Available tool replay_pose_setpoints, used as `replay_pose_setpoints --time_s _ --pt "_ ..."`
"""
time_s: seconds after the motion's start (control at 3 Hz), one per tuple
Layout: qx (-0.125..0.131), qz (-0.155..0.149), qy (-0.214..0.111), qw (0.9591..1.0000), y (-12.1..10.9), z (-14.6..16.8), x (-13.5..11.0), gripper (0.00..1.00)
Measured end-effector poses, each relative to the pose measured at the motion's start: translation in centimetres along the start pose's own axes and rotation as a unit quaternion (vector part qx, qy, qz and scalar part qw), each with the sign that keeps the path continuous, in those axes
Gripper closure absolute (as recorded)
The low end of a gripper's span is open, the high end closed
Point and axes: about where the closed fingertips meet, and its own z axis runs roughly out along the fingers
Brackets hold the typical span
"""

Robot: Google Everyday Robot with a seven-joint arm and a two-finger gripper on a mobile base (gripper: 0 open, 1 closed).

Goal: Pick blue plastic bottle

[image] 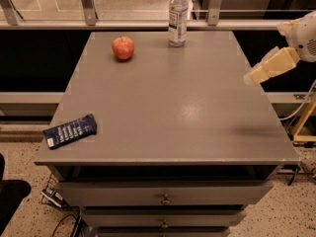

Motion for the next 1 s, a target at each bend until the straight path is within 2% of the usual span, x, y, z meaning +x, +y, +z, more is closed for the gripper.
replay_pose_setpoints --time_s 0.33,0.67,1.0 --pt "0.011 0.059 -0.114 0.9916 -3.3 3.8 -2.3 0.00" --pt "0.046 0.099 -0.215 0.9705 -7.0 6.1 -5.3 0.00" --pt "0.080 0.119 -0.262 0.9545 -9.3 6.7 -7.1 0.00"
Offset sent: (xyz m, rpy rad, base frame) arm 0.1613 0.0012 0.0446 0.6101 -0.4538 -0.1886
